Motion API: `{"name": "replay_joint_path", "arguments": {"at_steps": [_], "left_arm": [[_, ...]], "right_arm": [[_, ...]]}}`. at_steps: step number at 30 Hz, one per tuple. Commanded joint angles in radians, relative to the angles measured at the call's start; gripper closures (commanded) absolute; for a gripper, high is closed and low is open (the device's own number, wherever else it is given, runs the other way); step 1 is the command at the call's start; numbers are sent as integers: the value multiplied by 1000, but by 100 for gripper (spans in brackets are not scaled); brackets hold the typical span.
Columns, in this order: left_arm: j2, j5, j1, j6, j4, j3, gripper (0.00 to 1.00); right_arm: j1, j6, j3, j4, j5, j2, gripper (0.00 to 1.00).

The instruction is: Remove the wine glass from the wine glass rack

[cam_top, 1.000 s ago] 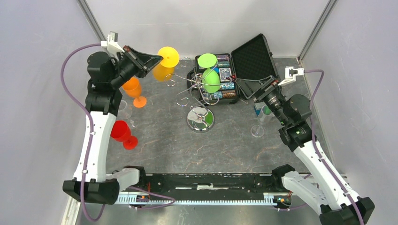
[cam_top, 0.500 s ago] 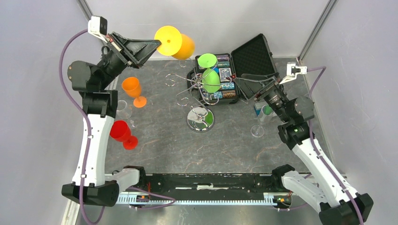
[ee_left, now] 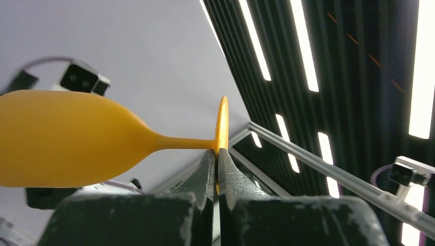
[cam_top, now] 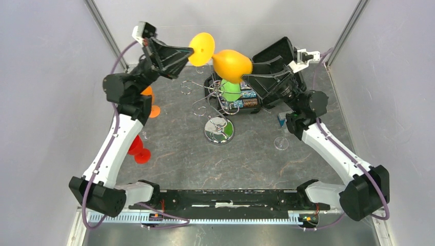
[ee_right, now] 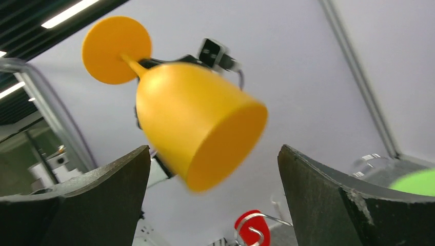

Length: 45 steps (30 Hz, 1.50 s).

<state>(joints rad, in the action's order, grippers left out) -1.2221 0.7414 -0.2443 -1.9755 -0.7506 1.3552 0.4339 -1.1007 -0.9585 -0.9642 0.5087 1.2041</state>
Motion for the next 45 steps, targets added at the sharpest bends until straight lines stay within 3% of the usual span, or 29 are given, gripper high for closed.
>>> {"name": "replay_joint_path", "arguments": {"at_steps": [1, 6, 9, 12, 14, 16, 18, 22, 30, 36, 38, 39, 45], "left_arm": [[-1, -61, -132, -118, -121, -8, 98], [35, -95, -165, -76, -68, -31, 98], [50, -102, -167, -55, -48, -33, 98], [58, -109, -166, -52, -46, -34, 98], [63, -113, -166, -54, -49, -33, 98], [66, -115, -168, -54, -56, -25, 98], [67, -113, -167, -50, -54, -16, 98], [71, -111, -168, -47, -52, -10, 98], [80, -109, -170, -50, -46, -40, 98], [71, -103, -170, -79, -89, -46, 98], [69, -99, -171, -84, -105, -46, 98], [70, -97, -171, -82, -109, -48, 96], [80, -73, -170, 40, -118, -39, 46]], "right_arm": [[37, -48, -108, -207, 79, 23, 2], [70, -108, -54, -401, 68, 2, 14], [80, -132, -33, -444, 67, -22, 25], [87, -146, -22, -465, 66, -45, 30], [91, -145, -16, -466, 63, -55, 27], [92, -149, -2, -456, 57, -62, 11], [93, -154, 18, -464, 41, -68, 5], [97, -193, 22, -489, 40, -56, 10], [149, -210, -99, -479, 69, 30, 43], [155, -207, -79, -534, 39, 31, 89], [155, -182, -64, -518, 25, 12, 100], [156, -161, -60, -499, 19, -1, 100], [155, -5, -39, -334, -9, -86, 100]]}}
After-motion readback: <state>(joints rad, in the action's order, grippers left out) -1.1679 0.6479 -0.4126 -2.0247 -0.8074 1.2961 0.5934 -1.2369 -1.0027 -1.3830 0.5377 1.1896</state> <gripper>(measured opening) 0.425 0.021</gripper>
